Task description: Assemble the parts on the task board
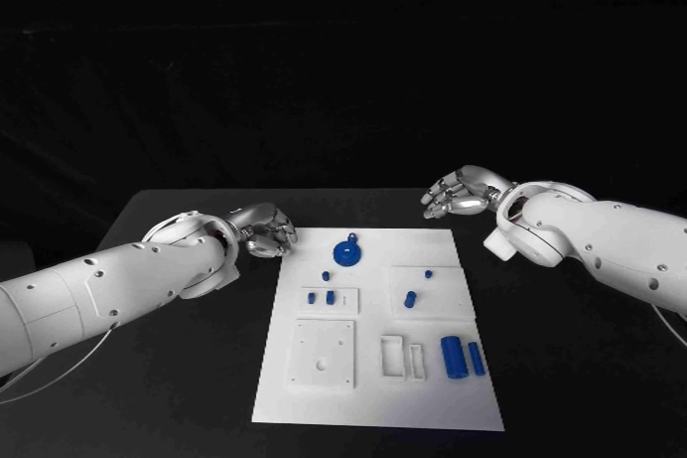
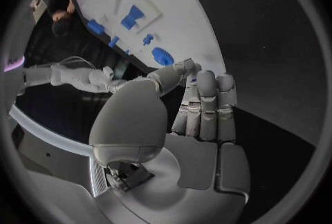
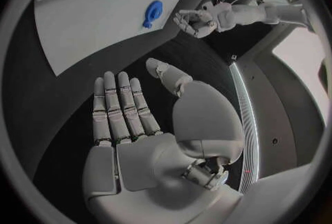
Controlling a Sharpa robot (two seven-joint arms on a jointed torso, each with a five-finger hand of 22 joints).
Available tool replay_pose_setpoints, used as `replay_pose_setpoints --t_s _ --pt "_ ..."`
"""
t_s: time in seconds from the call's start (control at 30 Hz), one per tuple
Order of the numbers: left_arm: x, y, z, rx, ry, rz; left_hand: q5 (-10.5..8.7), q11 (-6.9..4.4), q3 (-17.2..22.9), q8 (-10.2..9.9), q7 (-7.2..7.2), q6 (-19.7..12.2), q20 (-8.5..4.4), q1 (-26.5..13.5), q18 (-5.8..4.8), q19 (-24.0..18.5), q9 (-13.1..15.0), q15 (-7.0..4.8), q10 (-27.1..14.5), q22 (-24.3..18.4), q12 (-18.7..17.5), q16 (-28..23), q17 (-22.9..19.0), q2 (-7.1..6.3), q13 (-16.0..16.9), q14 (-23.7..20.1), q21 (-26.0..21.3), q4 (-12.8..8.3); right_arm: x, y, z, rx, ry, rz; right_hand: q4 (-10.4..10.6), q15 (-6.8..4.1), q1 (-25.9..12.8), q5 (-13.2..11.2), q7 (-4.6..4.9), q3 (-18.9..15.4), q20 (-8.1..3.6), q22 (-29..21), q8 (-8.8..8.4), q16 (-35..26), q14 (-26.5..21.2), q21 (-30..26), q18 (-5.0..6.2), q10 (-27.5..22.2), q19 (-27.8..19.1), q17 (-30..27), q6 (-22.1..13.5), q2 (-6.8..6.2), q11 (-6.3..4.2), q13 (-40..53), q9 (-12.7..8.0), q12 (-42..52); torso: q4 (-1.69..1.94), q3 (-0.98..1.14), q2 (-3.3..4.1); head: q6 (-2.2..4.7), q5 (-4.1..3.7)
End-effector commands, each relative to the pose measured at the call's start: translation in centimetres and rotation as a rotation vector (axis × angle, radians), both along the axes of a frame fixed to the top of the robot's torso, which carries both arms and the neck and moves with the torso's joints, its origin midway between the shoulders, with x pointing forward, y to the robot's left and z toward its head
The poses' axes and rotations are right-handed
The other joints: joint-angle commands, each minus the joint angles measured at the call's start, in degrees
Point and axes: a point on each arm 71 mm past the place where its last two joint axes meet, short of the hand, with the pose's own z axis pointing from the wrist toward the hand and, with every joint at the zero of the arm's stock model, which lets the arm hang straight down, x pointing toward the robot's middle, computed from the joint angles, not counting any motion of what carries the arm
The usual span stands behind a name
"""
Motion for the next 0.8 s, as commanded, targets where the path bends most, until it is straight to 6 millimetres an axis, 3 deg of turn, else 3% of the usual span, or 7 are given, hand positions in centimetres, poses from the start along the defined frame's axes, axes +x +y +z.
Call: replay_pose_setpoints --t_s 0.03,0.2,0.23,0.37,0.53,0.67,0.8 --pt "-0.2 0.7 0.7 -0.383 0.101 0.088 -0.68 0.06 0.14 0.56 0.06 -0.06 -0.43 -1.00 1.04 -1.27 0.21 0.14 0.35 -0.77 0.30 -2.68 -1.24 -0.18 0.19 -1.12 -1.53 0.50 -0.9 -0.5 -0.4 -0.225 -0.034 0.077 0.68 -0.51 0.44 -2.16 -0.03 1.99 0.07 -0.18 0.39 0.76 1.35 0.31 0.90 1.28 1.60 0.63 1.07 -0.50 -0.56 0.19 0.18 0.52 -0.13 0.02 0.01 0.28 -0.57" --pt "-0.8 1.6 1.2 -0.616 0.171 0.108 -1.29 0.71 -1.78 1.01 0.37 -1.18 0.17 -3.90 -0.14 -3.78 0.49 0.78 -0.46 -2.25 0.10 -7.81 -3.34 -0.35 0.33 -2.95 -4.74 1.58 -1.9 -1.1 -0.8 -0.277 -0.022 0.118 1.86 -2.58 0.71 -4.81 -0.55 3.89 -0.45 0.39 0.75 3.43 5.77 2.28 2.05 3.92 6.74 2.90 2.45 -1.41 -1.66 0.94 0.41 1.15 -0.13 0.07 -0.11 0.34 -0.91" --pt "-0.9 1.9 1.3 -0.659 0.184 0.117 -1.33 0.86 -2.46 1.06 0.44 -1.45 0.27 -4.51 -0.33 -4.22 0.53 0.94 -0.74 -2.48 0.01 -8.60 -3.62 -0.16 0.33 -3.31 -5.28 1.64 -2.1 -1.1 -0.9 -0.277 -0.016 0.127 2.03 -3.41 0.67 -5.13 -0.58 4.07 -1.12 0.65 0.75 4.32 7.50 3.25 2.05 5.03 8.84 3.56 2.57 -1.50 -2.22 1.32 0.45 1.30 -0.11 0.05 -0.11 0.31 -1.00" --pt "-1.0 3.0 1.2 -0.842 0.254 0.208 -1.51 1.65 -4.78 1.39 0.67 -2.40 1.02 -6.69 -1.35 -6.60 0.70 1.94 -2.16 -3.47 -0.34 -12.48 -4.86 0.98 0.29 -5.54 -7.93 1.69 -3.4 -0.7 -1.2 -0.338 -0.055 0.163 1.21 -7.55 0.64 -4.89 -0.50 3.52 -4.70 1.85 0.48 9.08 15.94 8.02 2.05 5.19 18.44 7.57 2.26 -1.42 -2.00 1.54 0.46 -1.25 0.08 -0.08 -0.07 0.25 -1.50" --pt "-1.3 3.1 1.2 -0.929 0.307 0.220 -2.12 2.35 -6.09 1.59 0.93 -3.41 2.06 -9.05 -2.44 -9.95 0.73 3.05 -3.02 -4.27 -0.26 -16.49 -5.96 2.46 0.37 -8.49 -10.83 2.35 -4.9 0.5 -2.0 -0.446 -0.132 0.213 1.40 -10.61 -0.31 -6.51 -1.79 1.85 -8.98 3.72 2.17 13.67 23.39 13.16 2.05 10.01 28.04 12.34 4.65 -2.46 -4.49 3.78 1.96 -1.27 0.05 -0.10 -0.03 0.34 -2.22" --pt "-1.5 2.9 1.2 -0.932 0.310 0.210 -2.36 2.45 -6.36 1.67 1.01 -3.67 2.20 -9.26 -2.59 -10.32 0.74 3.23 -3.26 -4.28 -0.24 -17.03 -5.98 2.54 0.39 -8.75 -11.17 2.27 -5.6 1.3 -2.2 -0.496 -0.170 0.245 1.26 -11.33 0.02 -6.01 -2.09 2.27 -10.39 4.85 2.48 15.27 24.98 14.95 2.05 11.28 30.63 14.61 5.12 -3.03 -5.02 5.15 2.66 -2.07 -0.18 -0.02 0.00 0.31 -2.14" --pt "-1.7 2.6 1.2 -0.935 0.313 0.200 -2.43 2.47 -6.43 1.70 1.02 -3.73 2.22 -9.29 -2.60 -10.38 0.75 3.25 -3.30 -4.26 -0.22 -17.14 -5.96 2.61 0.41 -8.77 -11.24 2.24 -6.2 2.2 -2.8 -0.542 -0.188 0.275 1.31 -11.57 0.08 -6.18 -2.45 3.24 -11.31 6.32 2.55 16.77 25.77 16.48 2.05 12.36 31.96 16.77 5.66 -3.52 -5.34 6.35 3.33 -4.50 -0.03 -0.07 0.02 0.32 -2.35"
